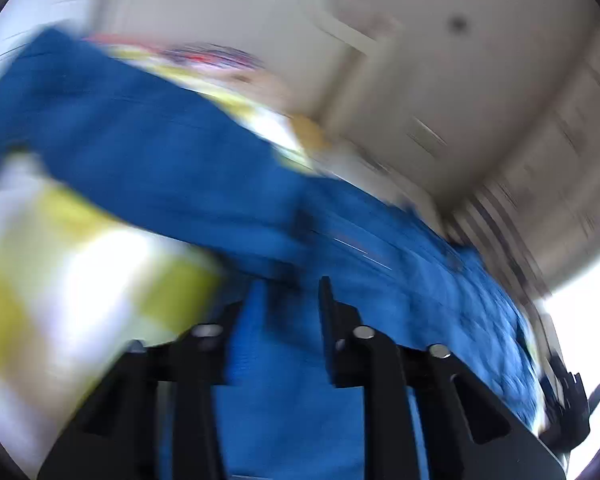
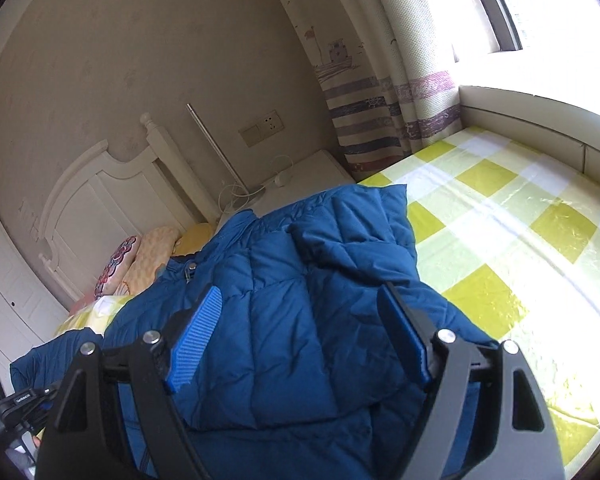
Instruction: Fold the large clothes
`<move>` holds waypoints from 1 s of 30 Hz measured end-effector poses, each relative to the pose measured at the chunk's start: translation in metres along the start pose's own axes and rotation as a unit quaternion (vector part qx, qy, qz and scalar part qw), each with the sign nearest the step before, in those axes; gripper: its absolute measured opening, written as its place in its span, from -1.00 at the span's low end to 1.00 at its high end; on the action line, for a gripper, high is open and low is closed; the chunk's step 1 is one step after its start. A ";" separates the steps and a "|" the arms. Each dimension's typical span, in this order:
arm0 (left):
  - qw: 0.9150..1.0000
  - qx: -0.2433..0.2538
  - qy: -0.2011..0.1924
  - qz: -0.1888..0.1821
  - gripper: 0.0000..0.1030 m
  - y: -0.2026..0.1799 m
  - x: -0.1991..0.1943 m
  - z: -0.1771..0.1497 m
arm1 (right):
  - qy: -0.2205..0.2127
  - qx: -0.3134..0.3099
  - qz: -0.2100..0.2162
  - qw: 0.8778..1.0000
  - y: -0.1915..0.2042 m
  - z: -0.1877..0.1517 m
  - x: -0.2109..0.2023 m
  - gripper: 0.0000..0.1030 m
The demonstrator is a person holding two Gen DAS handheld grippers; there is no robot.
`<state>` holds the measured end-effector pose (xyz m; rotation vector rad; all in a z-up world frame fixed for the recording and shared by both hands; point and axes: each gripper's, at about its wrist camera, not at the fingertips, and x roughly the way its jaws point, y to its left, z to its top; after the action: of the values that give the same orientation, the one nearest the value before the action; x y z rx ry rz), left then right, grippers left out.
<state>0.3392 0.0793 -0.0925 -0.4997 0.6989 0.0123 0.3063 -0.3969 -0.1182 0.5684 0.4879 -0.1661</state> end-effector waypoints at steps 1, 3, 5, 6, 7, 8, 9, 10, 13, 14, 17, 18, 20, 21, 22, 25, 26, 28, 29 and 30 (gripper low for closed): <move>1.000 -0.017 -0.005 0.010 -0.63 0.021 -0.003 0.008 | 0.000 0.001 -0.001 1.000 0.000 0.000 -0.001 0.54; 0.998 -0.047 -0.014 0.028 -0.57 0.060 -0.011 0.023 | 0.001 0.002 -0.001 1.000 0.000 -0.001 -0.001 0.54; 0.996 -0.071 -0.033 0.033 0.16 0.091 -0.019 0.040 | 0.001 0.000 -0.001 1.000 0.001 -0.001 -0.001 0.54; 0.995 -0.088 -0.050 0.025 0.89 0.108 -0.022 0.050 | 0.001 -0.001 -0.001 1.000 0.001 -0.002 -0.001 0.54; 0.993 -0.098 -0.065 0.016 0.91 0.121 -0.023 0.060 | 0.002 -0.003 -0.002 1.000 0.002 -0.002 -0.001 0.54; 0.994 -0.095 -0.057 0.024 0.91 0.131 -0.022 0.073 | 0.002 -0.005 -0.002 1.000 0.002 -0.002 -0.001 0.54; 0.994 -0.088 -0.055 0.032 0.91 0.132 -0.020 0.082 | 0.003 -0.007 -0.002 1.000 0.003 -0.002 -0.001 0.54; 0.994 -0.082 -0.061 0.041 0.91 0.134 -0.020 0.091 | 0.004 -0.008 -0.003 1.000 0.004 -0.002 -0.001 0.54; 0.994 -0.071 -0.070 0.050 0.91 0.146 -0.015 0.117 | 0.006 -0.010 -0.004 1.000 0.005 -0.003 0.000 0.54; 0.994 -0.077 -0.064 0.049 0.91 0.152 -0.013 0.124 | 0.006 -0.010 -0.004 1.000 0.005 -0.003 0.000 0.55; 0.990 -0.134 -0.022 0.049 0.85 0.182 0.012 0.146 | 0.006 -0.010 -0.004 1.000 0.006 -0.003 0.000 0.57; 0.988 -0.141 -0.025 0.050 0.52 0.189 0.012 0.150 | 0.007 -0.010 -0.004 1.000 0.006 -0.003 0.000 0.57; 0.987 -0.155 -0.031 0.027 -0.42 0.188 0.010 0.159 | 0.010 -0.012 -0.003 1.000 0.006 -0.004 0.001 0.57; 0.987 -0.153 -0.042 0.026 -0.65 0.180 0.007 0.162 | 0.012 -0.014 -0.003 1.000 0.007 -0.004 0.002 0.57; 0.988 -0.132 -0.069 0.030 -0.79 0.166 -0.004 0.166 | 0.013 -0.016 -0.003 1.000 0.008 -0.004 0.003 0.57; 0.991 0.011 -0.130 0.018 -0.82 0.071 -0.035 0.162 | 0.015 -0.021 -0.004 1.000 0.009 -0.004 0.003 0.57; 0.990 0.060 -0.127 -0.015 -0.82 0.034 -0.040 0.155 | 0.014 -0.019 -0.004 1.000 0.009 -0.004 0.004 0.57; 0.980 0.155 -0.118 -0.041 -0.81 -0.034 -0.043 0.131 | 0.012 -0.015 -0.003 1.000 0.009 -0.004 0.003 0.57; 0.968 0.219 -0.109 -0.050 -0.81 -0.075 -0.041 0.110 | 0.010 -0.010 -0.003 1.000 0.008 -0.004 0.002 0.57; 0.958 0.261 -0.101 -0.058 -0.81 -0.101 -0.037 0.094 | 0.009 -0.007 -0.001 1.000 0.007 -0.004 0.002 0.57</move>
<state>0.3860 0.0372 0.0355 -0.0287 0.4454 -0.2242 0.3086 -0.3890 -0.1187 0.5567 0.5075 -0.1593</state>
